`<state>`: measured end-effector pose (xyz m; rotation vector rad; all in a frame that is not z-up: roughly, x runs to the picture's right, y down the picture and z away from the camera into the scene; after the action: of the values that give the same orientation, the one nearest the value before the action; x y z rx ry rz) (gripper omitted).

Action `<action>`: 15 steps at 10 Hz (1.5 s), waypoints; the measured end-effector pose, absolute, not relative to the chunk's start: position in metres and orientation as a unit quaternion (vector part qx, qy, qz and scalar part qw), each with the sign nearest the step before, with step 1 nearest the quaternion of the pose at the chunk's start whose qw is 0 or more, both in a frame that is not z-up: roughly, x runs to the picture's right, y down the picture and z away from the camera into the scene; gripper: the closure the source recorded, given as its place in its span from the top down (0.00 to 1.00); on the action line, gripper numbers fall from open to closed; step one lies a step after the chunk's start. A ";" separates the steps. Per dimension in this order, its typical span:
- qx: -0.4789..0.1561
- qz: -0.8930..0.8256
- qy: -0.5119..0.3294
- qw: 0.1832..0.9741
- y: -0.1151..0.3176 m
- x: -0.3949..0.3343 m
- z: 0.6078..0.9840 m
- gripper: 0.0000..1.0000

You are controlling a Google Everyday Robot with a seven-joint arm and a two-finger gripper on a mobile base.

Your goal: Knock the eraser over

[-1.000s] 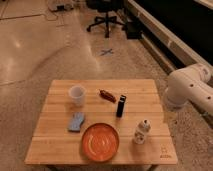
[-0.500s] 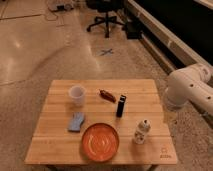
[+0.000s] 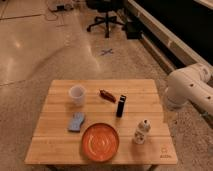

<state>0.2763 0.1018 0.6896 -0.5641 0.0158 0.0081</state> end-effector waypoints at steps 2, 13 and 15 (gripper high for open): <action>-0.276 -0.046 -0.033 0.960 0.097 0.241 0.706 0.65; -0.282 -0.186 -0.132 0.932 0.119 0.126 0.770 0.65; -0.275 -0.197 -0.138 0.931 0.110 0.112 0.778 0.65</action>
<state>0.1123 0.1101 0.7781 -0.5631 -0.2816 -0.4025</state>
